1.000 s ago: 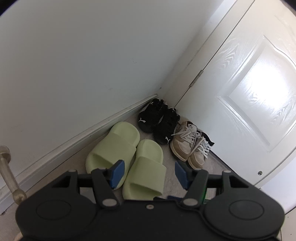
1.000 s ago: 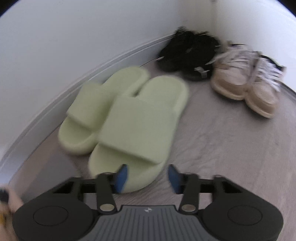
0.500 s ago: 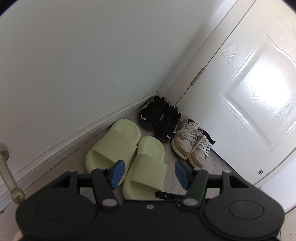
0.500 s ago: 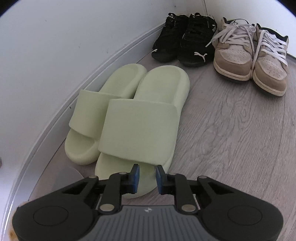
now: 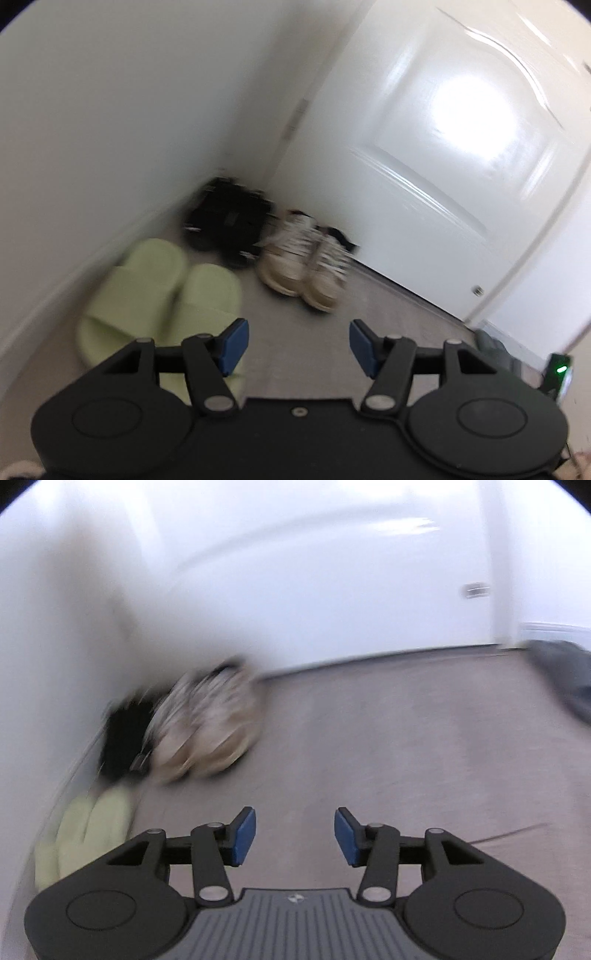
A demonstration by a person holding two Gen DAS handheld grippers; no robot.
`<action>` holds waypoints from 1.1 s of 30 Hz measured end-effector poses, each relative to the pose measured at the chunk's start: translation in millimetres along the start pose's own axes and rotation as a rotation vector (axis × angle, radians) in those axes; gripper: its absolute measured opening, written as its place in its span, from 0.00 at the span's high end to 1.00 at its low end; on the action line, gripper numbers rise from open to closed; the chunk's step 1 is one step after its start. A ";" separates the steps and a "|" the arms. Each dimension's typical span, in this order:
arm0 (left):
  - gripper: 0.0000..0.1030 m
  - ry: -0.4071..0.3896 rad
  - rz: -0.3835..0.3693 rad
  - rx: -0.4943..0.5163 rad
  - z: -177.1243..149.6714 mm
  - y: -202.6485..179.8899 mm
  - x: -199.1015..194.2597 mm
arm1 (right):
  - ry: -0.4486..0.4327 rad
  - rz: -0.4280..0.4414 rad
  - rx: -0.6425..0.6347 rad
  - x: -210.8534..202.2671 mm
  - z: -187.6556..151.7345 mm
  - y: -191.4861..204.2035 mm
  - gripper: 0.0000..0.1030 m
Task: Organize scattered shoes
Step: 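Move the right gripper over to the dark grey slides, then lower the right gripper onto the dark grey slides and grasp their straps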
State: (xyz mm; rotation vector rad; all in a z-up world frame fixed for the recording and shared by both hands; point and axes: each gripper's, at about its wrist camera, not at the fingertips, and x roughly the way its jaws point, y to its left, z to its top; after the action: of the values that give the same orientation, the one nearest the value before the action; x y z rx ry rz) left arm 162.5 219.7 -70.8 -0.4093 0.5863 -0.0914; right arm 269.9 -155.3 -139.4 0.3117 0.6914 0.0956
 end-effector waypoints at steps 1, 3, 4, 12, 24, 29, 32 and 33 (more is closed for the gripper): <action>0.41 0.005 -0.013 0.020 0.2 -12.9 5.7 | -0.029 -0.021 0.010 -9.0 5.6 -14.8 0.31; 0.41 0.016 -0.042 0.073 -0.9 -49.2 22.0 | -0.080 -0.065 0.008 -21.0 12.6 -40.8 0.28; 0.41 0.021 -0.053 0.088 -2.9 -63.5 29.4 | -0.116 -0.096 0.006 -28.3 16.6 -60.1 0.28; 0.40 0.077 -0.195 0.205 -23.3 -179.4 111.1 | -0.173 -0.221 0.064 -15.6 18.8 -178.0 0.28; 0.41 0.335 -0.268 0.381 -62.8 -348.9 293.5 | -0.071 -0.397 -0.001 57.2 39.2 -280.6 0.28; 0.41 0.388 -0.309 0.430 -56.7 -406.4 350.6 | -0.068 -0.434 -0.007 77.1 74.9 -332.1 0.29; 0.41 0.392 -0.339 0.437 -56.6 -437.2 373.0 | -0.073 -0.452 -0.055 85.7 88.7 -352.5 0.30; 0.41 0.392 -0.347 0.436 -56.8 -443.0 377.9 | -0.069 -0.445 -0.067 90.9 92.0 -360.2 0.30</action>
State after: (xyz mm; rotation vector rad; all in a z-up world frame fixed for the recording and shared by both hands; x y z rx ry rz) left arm 459.0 -280.9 -132.4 -0.0606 0.8525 -0.6320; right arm 392.9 -503.1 -241.1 0.0912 0.6739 -0.3138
